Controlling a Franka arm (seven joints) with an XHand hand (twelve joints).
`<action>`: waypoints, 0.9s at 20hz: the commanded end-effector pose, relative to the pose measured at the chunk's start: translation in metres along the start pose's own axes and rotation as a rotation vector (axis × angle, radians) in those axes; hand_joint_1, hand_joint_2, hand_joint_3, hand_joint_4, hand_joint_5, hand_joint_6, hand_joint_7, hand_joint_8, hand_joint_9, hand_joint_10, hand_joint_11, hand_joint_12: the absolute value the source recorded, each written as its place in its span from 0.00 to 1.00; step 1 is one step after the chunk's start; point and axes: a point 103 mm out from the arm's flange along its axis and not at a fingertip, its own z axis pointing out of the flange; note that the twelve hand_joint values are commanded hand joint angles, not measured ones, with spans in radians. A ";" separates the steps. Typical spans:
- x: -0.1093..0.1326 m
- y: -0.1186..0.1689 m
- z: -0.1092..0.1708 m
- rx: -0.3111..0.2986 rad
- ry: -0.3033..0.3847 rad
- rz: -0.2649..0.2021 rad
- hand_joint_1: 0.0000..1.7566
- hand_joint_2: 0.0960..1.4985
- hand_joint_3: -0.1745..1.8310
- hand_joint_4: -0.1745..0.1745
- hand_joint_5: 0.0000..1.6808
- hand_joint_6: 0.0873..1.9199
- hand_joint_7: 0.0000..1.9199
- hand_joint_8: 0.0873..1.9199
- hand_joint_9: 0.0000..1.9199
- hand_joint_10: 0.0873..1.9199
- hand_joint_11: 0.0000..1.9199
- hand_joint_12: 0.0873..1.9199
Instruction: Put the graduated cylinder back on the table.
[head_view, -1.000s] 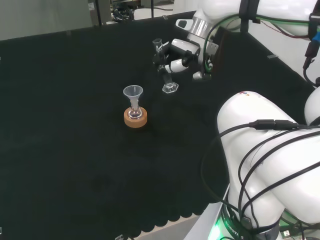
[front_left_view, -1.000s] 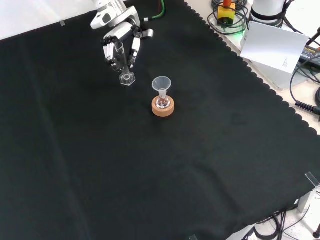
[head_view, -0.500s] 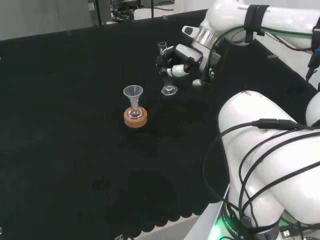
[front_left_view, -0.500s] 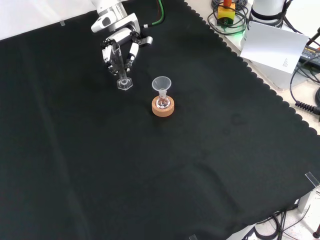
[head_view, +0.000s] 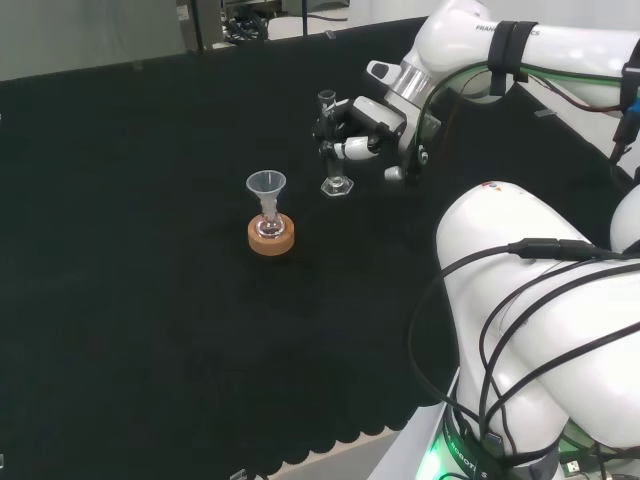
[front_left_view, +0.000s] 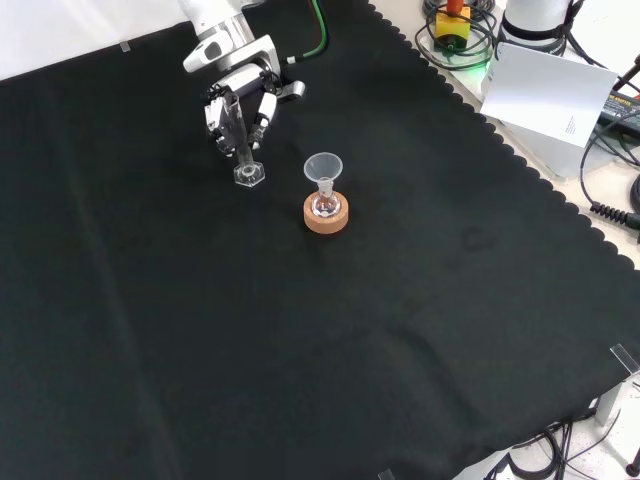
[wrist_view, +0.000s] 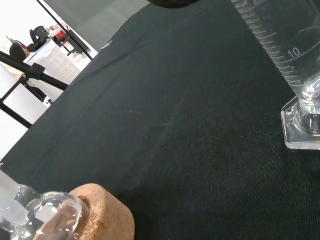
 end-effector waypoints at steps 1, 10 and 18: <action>-0.002 -0.001 0.005 -0.023 0.016 -0.003 0.71 0.75 0.09 0.00 0.53 0.56 0.49 0.56 0.72 0.00 0.57 0.41; -0.002 0.000 0.016 -0.018 -0.001 -0.006 0.71 0.76 0.09 0.00 0.51 0.59 0.47 0.59 0.70 0.00 0.55 0.43; -0.004 -0.004 0.011 -0.011 0.012 -0.011 0.68 0.78 0.09 0.00 0.49 0.62 0.44 0.56 0.67 0.00 0.53 0.46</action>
